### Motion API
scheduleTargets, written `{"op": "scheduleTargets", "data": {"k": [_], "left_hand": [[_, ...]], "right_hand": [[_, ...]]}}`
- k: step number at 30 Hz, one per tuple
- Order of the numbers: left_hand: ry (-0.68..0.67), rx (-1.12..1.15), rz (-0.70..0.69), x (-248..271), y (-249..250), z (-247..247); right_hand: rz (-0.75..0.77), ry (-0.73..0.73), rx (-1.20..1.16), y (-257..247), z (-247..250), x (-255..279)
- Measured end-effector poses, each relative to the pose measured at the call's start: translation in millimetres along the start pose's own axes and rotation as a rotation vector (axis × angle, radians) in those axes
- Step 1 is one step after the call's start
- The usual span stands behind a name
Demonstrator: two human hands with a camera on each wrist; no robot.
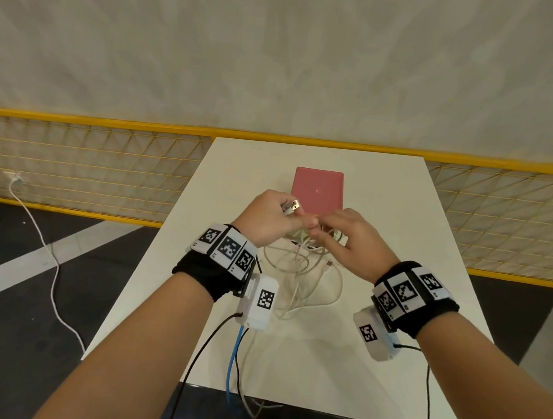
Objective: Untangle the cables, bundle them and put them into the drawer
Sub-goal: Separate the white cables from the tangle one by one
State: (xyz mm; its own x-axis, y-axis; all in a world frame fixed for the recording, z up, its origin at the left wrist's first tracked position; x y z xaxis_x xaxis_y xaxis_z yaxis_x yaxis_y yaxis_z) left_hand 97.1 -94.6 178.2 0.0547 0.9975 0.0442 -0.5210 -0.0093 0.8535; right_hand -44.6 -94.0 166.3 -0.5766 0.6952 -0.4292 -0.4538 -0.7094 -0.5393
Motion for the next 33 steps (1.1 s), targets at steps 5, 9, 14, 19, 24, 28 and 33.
{"op": "scheduleTargets", "data": {"k": [5,9,14,19,24,28,33], "left_hand": [[-0.1,-0.002,0.002,5,3,-12],[-0.214,0.014,0.035,14,-4,-22],[-0.219,-0.005,-0.012,14,-13,-24],[-0.06,0.099,-0.074,12,1,-25],[0.146,-0.173,-0.09,3,-3,3],[0.26,-0.265,-0.06,-2,-4,16],[0.516,-0.297,0.149,4,-29,64]], "right_hand": [[0.04,-0.068,0.067,2,-7,1],[-0.109,0.068,0.012,12,11,-1],[-0.211,0.138,-0.024,22,24,2],[-0.186,0.103,0.054,17,14,3],[-0.144,0.025,0.202,12,14,2],[-0.19,0.037,0.15,14,22,1],[-0.262,0.011,0.221,35,34,18]]}}
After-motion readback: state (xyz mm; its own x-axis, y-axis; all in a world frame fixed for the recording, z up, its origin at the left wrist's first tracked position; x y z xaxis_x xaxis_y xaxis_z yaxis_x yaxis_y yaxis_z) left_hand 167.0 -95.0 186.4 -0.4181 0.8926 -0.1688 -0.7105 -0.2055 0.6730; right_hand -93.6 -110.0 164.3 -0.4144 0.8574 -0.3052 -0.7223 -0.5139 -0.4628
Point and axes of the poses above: each hand's wrist, its own x-axis away from the middle knuckle, its own z-axis out of the back of the hand, y = z × x, the point moved 8 cm from there along -x, towards the middle knuckle, and after that the axes turned 3 degrees about z, right-handed, at the moved point
